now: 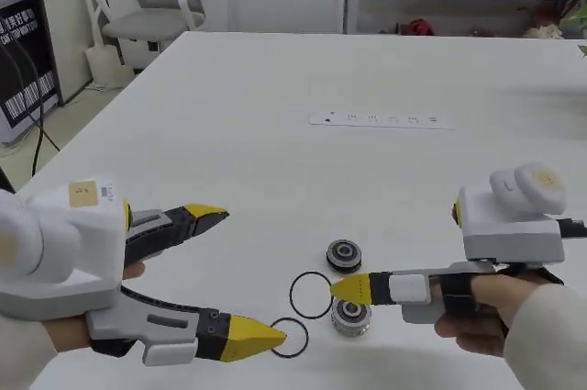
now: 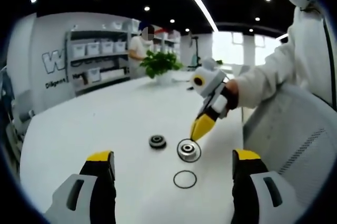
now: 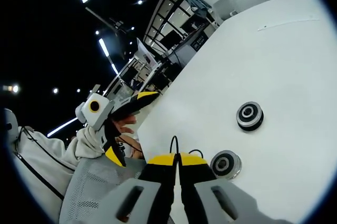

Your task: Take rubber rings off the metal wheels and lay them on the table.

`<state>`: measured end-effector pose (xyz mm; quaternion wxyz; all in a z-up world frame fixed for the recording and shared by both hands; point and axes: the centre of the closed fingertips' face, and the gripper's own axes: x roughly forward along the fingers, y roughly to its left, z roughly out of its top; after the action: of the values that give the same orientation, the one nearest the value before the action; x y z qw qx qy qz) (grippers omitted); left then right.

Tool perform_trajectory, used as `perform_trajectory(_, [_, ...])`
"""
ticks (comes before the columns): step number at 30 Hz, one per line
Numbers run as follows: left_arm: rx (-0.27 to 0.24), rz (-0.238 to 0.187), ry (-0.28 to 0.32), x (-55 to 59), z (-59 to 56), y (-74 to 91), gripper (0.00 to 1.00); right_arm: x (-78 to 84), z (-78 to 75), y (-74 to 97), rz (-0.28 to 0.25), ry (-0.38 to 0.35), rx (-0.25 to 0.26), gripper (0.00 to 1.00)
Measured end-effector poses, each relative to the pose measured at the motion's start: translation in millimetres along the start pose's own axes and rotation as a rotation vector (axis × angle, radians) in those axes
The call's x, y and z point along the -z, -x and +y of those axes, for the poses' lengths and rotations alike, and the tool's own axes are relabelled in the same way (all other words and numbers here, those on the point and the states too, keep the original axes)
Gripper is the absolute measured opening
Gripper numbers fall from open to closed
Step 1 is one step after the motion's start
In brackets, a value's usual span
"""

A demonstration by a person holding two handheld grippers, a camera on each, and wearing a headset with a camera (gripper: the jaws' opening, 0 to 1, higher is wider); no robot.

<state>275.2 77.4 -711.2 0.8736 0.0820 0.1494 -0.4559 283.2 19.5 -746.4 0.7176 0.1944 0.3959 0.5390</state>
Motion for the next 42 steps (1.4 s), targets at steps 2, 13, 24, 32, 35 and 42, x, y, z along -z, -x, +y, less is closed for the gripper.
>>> perform_trajectory(2, [-0.001, 0.009, 0.009, 4.9, -0.2, 1.2, 0.94, 2.8, -0.5, -2.2, 0.012, 0.003, 0.002, 0.00])
perform_trajectory(13, [0.007, 0.026, 0.044, 18.0, -4.4, 3.6, 0.94, 24.2, -5.9, -11.8, 0.099, 0.019, 0.034, 0.00])
perform_trajectory(24, [0.030, 0.036, 0.042, 21.0, -8.8, 3.0, 0.94, 36.4, -15.1, -15.4, 0.141, 0.019, 0.079, 0.00])
perform_trajectory(32, [0.033, 0.039, 0.042, 21.9, -9.8, 2.7, 0.94, 45.9, -22.5, -17.5, 0.171, 0.005, 0.112, 0.00])
perform_trajectory(35, [0.033, 0.041, 0.045, 22.3, -10.1, 2.6, 0.93, 47.3, -23.1, -17.5, 0.175, 0.002, 0.118, 0.00])
perform_trajectory(42, [0.035, 0.045, 0.046, 23.5, -10.7, 2.4, 0.93, 48.0, -29.2, -15.6, 0.174, -0.003, 0.144, 0.00])
